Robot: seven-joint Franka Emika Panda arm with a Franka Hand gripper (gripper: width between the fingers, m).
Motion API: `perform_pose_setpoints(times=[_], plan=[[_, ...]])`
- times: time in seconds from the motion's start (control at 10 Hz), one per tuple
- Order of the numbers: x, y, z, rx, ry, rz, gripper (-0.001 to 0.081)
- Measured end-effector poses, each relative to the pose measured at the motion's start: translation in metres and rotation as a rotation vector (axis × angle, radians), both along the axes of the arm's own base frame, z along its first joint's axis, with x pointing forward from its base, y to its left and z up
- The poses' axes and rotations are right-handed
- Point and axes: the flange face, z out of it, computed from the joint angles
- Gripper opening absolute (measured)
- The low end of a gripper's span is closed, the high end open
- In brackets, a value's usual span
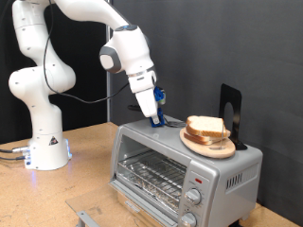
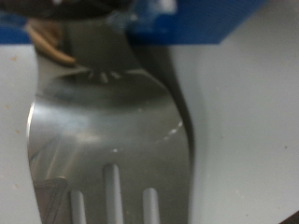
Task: Make a piece of toast with the oven
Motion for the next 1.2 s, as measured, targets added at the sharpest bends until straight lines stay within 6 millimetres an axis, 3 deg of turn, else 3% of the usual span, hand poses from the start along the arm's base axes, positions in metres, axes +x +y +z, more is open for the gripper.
perform_pose_setpoints(times=[0.3, 0.6, 0.8, 1.2], plan=[[0.0, 0.003, 0.005, 0.037, -0.013, -0.004, 0.0398], [-0.006, 0.003, 0.034, 0.09, -0.035, 0.004, 0.04], [-0.005, 0.001, 0.03, 0.09, -0.042, -0.006, 0.04], [-0.011, -0.033, 0.043, 0.139, -0.084, -0.037, 0.04]])
